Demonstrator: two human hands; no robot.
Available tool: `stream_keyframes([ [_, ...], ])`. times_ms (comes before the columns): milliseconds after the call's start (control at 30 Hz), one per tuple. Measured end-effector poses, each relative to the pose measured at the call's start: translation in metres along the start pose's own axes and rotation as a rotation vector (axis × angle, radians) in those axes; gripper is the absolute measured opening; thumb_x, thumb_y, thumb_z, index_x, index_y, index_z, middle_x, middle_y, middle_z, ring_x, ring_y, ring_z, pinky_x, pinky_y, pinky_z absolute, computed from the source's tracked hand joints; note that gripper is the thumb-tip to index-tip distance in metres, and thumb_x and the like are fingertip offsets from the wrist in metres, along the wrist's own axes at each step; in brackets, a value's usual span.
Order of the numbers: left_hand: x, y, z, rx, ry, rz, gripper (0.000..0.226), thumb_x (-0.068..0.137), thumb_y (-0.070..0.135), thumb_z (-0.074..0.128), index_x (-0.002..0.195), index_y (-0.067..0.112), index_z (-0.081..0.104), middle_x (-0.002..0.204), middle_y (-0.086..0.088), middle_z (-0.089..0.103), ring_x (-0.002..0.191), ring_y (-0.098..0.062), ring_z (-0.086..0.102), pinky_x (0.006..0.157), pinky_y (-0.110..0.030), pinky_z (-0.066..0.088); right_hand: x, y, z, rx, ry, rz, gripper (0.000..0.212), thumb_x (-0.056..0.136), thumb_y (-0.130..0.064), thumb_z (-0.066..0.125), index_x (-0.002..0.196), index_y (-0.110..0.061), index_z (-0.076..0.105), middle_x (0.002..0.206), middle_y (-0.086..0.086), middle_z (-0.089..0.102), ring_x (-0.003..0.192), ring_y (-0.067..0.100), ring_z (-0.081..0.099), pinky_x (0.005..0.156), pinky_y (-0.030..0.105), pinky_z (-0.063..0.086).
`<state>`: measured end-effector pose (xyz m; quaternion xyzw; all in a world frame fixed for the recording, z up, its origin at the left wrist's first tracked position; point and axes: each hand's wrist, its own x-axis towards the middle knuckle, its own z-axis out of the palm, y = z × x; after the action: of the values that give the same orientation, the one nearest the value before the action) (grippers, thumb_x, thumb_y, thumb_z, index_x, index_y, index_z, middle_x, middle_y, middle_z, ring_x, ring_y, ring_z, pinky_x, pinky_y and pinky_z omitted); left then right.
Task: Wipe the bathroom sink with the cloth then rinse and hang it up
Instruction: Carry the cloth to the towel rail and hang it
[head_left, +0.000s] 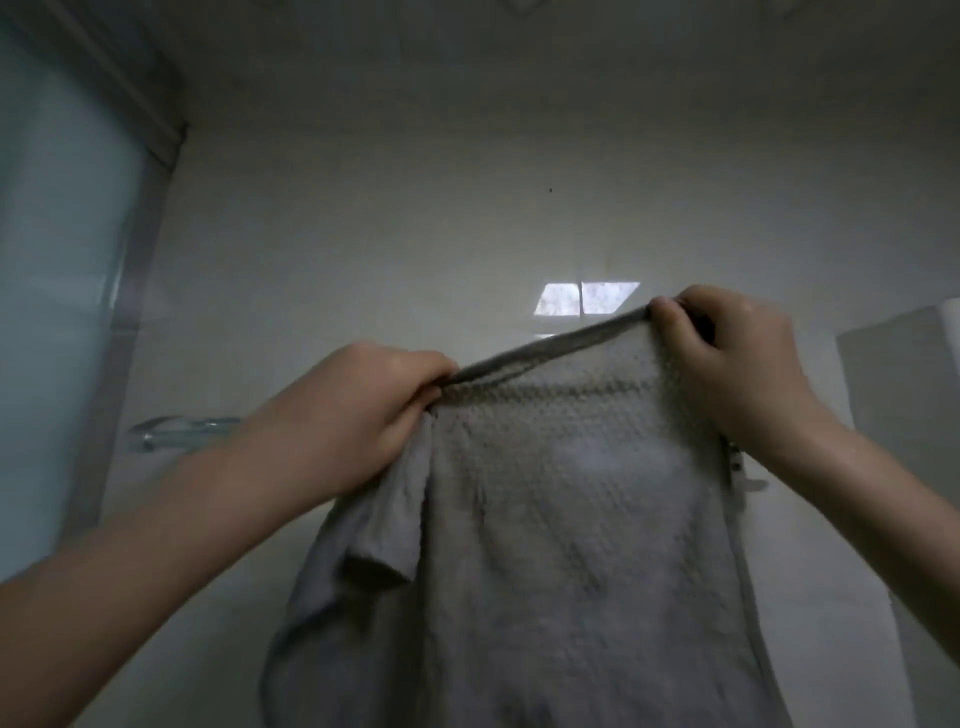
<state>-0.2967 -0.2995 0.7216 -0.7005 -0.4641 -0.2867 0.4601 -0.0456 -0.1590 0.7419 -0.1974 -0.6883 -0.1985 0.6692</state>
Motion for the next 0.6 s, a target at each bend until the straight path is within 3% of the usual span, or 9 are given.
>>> stream_keyframes([
  [100,0.035,-0.023,0.008,0.080,-0.083,-0.068,0.030,0.090,0.020,0.046,0.103,0.013,0.072,0.093,-0.011,0.074,0.089,-0.031,0.067,0.068,-0.033,0.046,0.019,0.013,0.023,-0.115,-0.049,-0.006,0.038,0.097,-0.022,0.049,0.071,0.004,0.058,0.065,0.021,0.058,0.065,0.036,0.053,0.057,0.036,0.026],
  [233,0.060,-0.039,0.024,-0.042,-0.301,-0.266,0.024,0.089,0.009,0.055,0.099,0.013,0.076,0.079,0.001,0.070,0.068,-0.005,0.058,0.058,-0.017,0.036,0.021,0.026,0.048,-0.192,-0.254,0.023,0.040,0.096,-0.025,0.047,0.066,0.000,0.052,0.060,0.013,0.051,0.064,0.033,0.049,0.056,0.034,0.028],
  [333,0.062,-0.045,0.042,-0.070,-0.439,-0.318,0.025,0.090,0.012,0.054,0.105,0.016,0.074,0.099,-0.003,0.072,0.080,-0.009,0.055,0.067,-0.019,0.037,0.013,0.032,0.061,-0.248,-0.466,0.024,0.037,0.093,-0.028,0.050,0.069,-0.002,0.059,0.069,0.012,0.060,0.070,0.031,0.055,0.058,0.035,0.036],
  [433,0.058,-0.045,0.063,-0.082,-0.536,-0.355,0.025,0.092,0.013,0.048,0.105,0.018,0.068,0.110,-0.006,0.066,0.090,-0.016,0.051,0.075,-0.023,0.035,0.007,0.036,0.062,-0.163,-0.631,0.076,0.026,0.090,-0.034,0.057,0.078,-0.012,0.065,0.074,0.000,0.062,0.075,0.020,0.058,0.064,0.032,0.044],
  [500,0.053,-0.044,0.068,-0.169,-0.548,-0.382,0.021,0.092,0.013,0.047,0.102,0.020,0.063,0.105,-0.004,0.064,0.088,-0.016,0.052,0.073,-0.023,0.036,0.007,0.036,0.055,-0.123,-0.635,0.062,0.023,0.086,-0.041,0.064,0.088,-0.019,0.058,0.084,-0.007,0.059,0.078,0.013,0.057,0.069,0.032,0.049],
  [600,0.045,-0.050,0.062,-0.410,-0.446,-0.414,0.006,0.088,0.021,0.061,0.087,0.027,0.058,0.075,0.007,0.062,0.064,-0.008,0.052,0.058,-0.019,0.039,0.004,0.028,0.049,-0.078,-0.511,-0.211,0.026,0.082,-0.042,0.069,0.083,-0.023,0.052,0.080,-0.014,0.052,0.070,0.004,0.050,0.060,0.023,0.039],
])
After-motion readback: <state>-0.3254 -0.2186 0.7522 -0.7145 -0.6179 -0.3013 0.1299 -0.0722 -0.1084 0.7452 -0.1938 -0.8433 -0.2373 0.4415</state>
